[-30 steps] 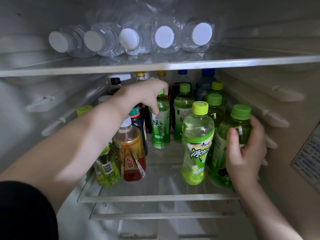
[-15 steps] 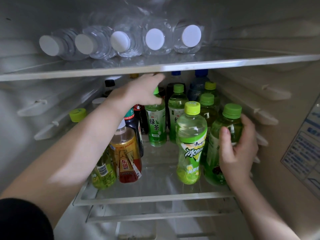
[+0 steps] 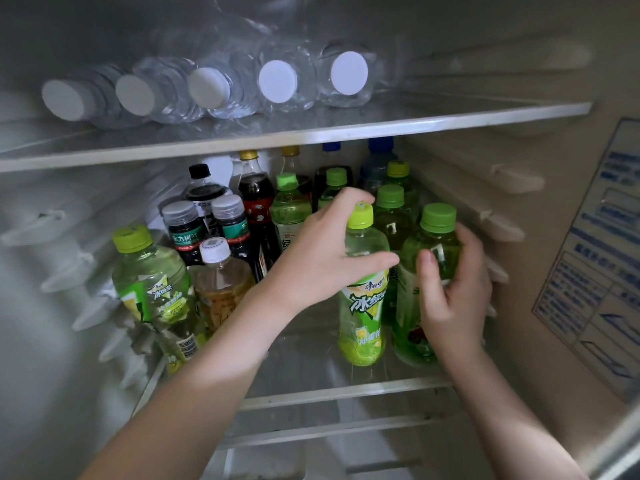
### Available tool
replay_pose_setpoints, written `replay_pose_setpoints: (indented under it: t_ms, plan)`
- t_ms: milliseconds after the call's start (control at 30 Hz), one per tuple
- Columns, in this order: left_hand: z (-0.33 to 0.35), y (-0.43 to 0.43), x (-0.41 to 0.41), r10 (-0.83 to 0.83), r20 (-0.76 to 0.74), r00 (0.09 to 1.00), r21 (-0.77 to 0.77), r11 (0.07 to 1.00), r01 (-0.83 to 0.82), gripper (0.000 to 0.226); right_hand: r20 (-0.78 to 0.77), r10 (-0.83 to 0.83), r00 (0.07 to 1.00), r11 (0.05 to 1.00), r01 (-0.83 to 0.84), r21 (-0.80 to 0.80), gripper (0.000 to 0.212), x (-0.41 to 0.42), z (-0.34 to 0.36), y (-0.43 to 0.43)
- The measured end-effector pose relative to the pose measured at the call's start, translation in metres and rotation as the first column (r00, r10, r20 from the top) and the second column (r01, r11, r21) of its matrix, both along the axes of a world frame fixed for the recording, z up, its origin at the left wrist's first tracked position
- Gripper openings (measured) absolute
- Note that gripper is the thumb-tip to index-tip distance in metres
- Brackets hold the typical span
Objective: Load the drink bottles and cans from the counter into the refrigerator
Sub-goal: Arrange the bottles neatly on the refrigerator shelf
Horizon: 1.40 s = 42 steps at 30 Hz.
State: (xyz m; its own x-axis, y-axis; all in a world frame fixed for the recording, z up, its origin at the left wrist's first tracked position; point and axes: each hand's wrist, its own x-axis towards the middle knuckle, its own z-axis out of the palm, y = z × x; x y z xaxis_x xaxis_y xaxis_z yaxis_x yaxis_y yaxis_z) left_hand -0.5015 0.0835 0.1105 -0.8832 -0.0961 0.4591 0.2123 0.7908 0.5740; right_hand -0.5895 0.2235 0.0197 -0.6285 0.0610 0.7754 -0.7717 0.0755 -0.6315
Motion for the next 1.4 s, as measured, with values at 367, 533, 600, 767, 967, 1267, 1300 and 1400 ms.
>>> replay_pose_setpoints:
  t_ms: [367, 533, 600, 767, 967, 1267, 1300, 1400]
  plan:
    - [0.007, -0.045, 0.025, 0.141, 0.067, 0.988, -0.066, 0.988, -0.136, 0.062, 0.037, 0.059, 0.998, 0.997, -0.061, 0.043, 0.041, 0.004, 0.004, 0.004]
    - [0.012, -0.061, 0.031, 0.18, 0.08, 0.98, -0.074, 0.982, -0.175, 0.048, 0.09, 0.089, 0.992, 0.992, -0.096, 0.082, 0.043, 0.011, 0.009, 0.008]
    - [0.013, -0.063, 0.032, 0.2, 0.079, 0.977, -0.077, 0.978, -0.194, 0.047, 0.12, 0.092, 0.988, 0.987, -0.107, 0.122, 0.048, 0.013, 0.011, 0.011]
    - [0.008, -0.059, 0.028, 0.227, 0.058, 0.972, -0.108, 0.97, -0.22, 0.052, 0.181, 0.073, 0.981, 0.978, -0.106, 0.18, 0.059, 0.021, 0.018, 0.019]
    - [-0.001, -0.034, 0.019, 0.384, -0.298, 0.874, -0.144, 0.887, -0.439, 0.062, 0.228, 0.076, 0.971, 0.98, -0.116, 0.164, 0.055, 0.032, 0.025, 0.03]
    - [-0.041, 0.026, -0.027, 0.156, -0.477, 0.865, 0.161, 0.983, -0.089, 0.04, 0.339, 0.374, 0.863, 0.923, -0.381, -0.05, 0.036, 0.034, 0.046, 0.047]
    - [-0.048, 0.028, -0.032, 0.164, -0.392, 0.905, 0.232, 0.97, -0.076, 0.045, 0.339, 0.378, 0.862, 0.922, -0.382, -0.058, 0.036, 0.034, 0.046, 0.048]
    - [-0.065, 0.029, -0.046, 0.12, -0.19, 0.974, 0.379, 0.924, -0.04, 0.061, 0.34, 0.364, 0.867, 0.929, -0.365, -0.063, 0.037, 0.036, 0.044, 0.051]
